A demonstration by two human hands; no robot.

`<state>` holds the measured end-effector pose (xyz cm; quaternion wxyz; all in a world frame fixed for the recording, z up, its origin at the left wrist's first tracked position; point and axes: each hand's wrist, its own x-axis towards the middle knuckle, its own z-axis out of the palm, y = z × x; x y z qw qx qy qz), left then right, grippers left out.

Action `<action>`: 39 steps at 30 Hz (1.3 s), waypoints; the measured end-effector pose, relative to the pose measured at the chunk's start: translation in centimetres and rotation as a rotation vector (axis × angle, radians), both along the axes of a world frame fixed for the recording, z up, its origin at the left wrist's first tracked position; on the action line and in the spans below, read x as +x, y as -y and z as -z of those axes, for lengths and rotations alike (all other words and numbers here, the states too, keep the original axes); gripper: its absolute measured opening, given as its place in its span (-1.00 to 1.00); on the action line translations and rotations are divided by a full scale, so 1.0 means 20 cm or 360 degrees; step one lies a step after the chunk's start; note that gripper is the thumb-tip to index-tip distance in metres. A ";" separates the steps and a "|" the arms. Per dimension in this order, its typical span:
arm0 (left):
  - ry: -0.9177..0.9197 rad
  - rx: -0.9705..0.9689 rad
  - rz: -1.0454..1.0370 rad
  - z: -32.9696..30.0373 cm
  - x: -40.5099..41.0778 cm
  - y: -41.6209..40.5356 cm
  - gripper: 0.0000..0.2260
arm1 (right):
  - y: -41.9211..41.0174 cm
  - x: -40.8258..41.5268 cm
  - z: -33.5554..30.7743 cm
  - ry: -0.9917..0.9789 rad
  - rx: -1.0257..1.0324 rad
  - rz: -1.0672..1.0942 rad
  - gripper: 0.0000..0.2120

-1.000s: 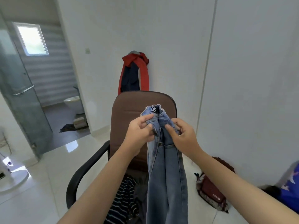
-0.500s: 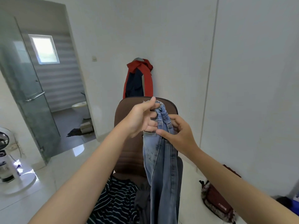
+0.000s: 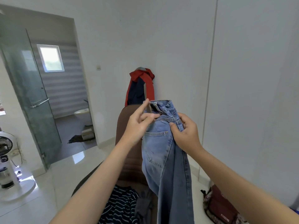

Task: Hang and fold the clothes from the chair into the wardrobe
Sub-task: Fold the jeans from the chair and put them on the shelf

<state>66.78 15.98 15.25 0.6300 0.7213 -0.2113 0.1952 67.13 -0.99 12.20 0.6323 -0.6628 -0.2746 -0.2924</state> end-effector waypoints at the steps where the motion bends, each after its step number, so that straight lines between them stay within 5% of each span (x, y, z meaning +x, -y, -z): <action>1: 0.0077 -0.0072 -0.0108 0.05 0.01 -0.02 -0.56 | 0.00 -0.01 -0.01 0.0012 -0.0009 -0.0002 -0.63; 5: -0.0116 -0.0408 -0.0519 0.18 0.06 -0.09 -0.61 | 0.02 -0.05 -0.05 0.0063 -0.0040 -0.0014 -0.61; 10: -0.0473 -0.0615 -0.0023 0.27 0.09 -0.18 -0.69 | 0.06 -0.07 -0.11 0.0106 -0.0112 -0.0052 -0.67; 15: -0.0486 -0.0855 0.0143 0.21 0.05 -0.18 -0.72 | 0.13 -0.07 -0.14 0.0098 -0.0056 -0.0078 -0.54; 24: -0.0112 -0.0749 0.0196 0.01 0.03 -0.17 -0.79 | 0.24 0.03 -0.22 0.0339 -0.0178 0.0347 -0.63; 34: -0.0169 -0.0274 0.0373 -0.25 -0.03 -0.19 -0.57 | 0.32 -0.01 -0.30 0.0168 -0.0206 0.0194 -0.59; 39: -0.0132 -0.0461 0.0313 -0.31 -0.05 -0.10 -0.56 | 0.34 0.00 -0.33 0.0230 -0.0172 0.0157 -0.56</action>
